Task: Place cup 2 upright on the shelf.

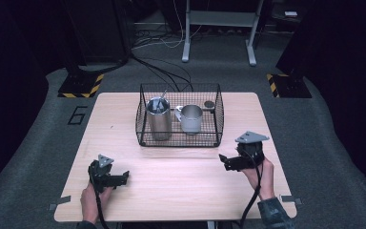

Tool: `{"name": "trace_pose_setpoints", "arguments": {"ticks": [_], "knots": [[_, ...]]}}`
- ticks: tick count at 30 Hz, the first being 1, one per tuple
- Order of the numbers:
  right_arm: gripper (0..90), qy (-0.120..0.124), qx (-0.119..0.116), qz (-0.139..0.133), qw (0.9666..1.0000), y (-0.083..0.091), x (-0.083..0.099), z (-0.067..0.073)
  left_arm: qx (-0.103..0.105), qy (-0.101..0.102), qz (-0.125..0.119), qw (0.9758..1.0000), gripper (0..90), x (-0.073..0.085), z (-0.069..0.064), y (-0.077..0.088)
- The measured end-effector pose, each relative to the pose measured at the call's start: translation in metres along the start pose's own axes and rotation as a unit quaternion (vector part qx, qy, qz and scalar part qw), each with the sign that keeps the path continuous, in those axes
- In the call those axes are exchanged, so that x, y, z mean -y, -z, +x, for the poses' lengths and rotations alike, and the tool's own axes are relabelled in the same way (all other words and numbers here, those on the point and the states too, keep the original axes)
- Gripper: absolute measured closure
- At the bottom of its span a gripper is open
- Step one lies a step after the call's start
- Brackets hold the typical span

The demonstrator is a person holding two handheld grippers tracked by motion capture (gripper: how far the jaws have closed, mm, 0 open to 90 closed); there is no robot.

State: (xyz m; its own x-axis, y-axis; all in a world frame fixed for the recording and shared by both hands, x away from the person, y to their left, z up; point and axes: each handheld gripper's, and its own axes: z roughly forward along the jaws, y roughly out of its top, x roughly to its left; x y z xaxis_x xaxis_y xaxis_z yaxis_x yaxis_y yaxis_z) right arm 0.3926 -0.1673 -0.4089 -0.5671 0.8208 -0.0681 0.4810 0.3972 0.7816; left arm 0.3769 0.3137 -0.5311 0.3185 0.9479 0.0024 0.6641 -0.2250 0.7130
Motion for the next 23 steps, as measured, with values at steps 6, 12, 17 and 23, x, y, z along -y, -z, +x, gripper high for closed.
{"name": "trace_pose_setpoints", "arguments": {"ticks": [6,12,17,23], "knots": [[0.0,-0.056,0.005,0.034,0.9978,-0.011,0.065,-0.011,-0.002,-0.004,0.003,1.0000,0.3,0.000,0.001,0.001],[0.0,-0.103,0.003,0.059,0.9930,-0.025,0.115,-0.024,0.000,0.000,0.000,1.0000,0.3,0.000,0.000,0.000],[0.0,-0.102,0.035,0.051,0.9929,-0.030,0.132,-0.030,-0.001,0.001,-0.003,1.0000,0.3,0.000,0.000,0.000],[0.0,-0.081,0.045,0.051,0.9944,-0.033,0.132,-0.030,-0.002,0.003,-0.008,1.0000,0.3,0.000,-0.001,-0.001]]}}
